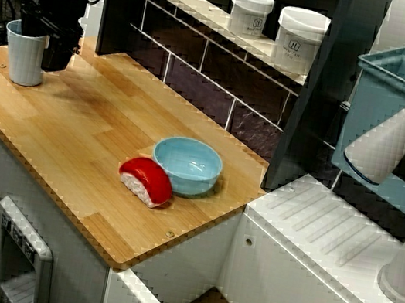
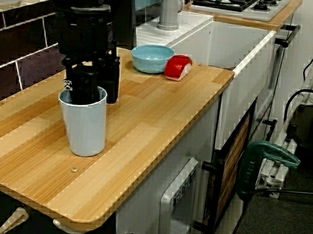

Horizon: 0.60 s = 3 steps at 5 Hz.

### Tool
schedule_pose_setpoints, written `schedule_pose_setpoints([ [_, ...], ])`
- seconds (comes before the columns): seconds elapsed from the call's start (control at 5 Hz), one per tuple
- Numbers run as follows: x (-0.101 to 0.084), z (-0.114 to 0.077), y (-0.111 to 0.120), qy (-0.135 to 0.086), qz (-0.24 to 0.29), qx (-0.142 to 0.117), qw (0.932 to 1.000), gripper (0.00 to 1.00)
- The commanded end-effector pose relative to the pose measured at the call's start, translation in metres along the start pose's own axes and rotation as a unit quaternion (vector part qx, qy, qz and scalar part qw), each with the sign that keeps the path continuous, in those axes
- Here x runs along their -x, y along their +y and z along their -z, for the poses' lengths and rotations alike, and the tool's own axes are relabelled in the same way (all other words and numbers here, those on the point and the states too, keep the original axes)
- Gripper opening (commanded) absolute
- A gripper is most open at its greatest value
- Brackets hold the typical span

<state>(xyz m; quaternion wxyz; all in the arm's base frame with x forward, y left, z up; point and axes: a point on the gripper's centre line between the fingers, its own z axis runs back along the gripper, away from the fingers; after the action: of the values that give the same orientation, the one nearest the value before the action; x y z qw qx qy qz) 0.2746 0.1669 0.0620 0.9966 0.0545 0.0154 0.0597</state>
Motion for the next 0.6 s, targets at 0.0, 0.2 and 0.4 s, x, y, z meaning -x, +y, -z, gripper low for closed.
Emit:
schedule_pose_setpoints([
  [0.0, -0.003, -0.029, 0.007, -0.012, 0.013, 0.002, 0.9998, 0.00],
  [0.2, 0.000, -0.042, 0.002, -0.020, 0.023, 0.010, 0.9995, 0.00],
  [0.4, 0.006, -0.049, -0.005, -0.033, 0.036, 0.010, 0.9988, 0.00],
])
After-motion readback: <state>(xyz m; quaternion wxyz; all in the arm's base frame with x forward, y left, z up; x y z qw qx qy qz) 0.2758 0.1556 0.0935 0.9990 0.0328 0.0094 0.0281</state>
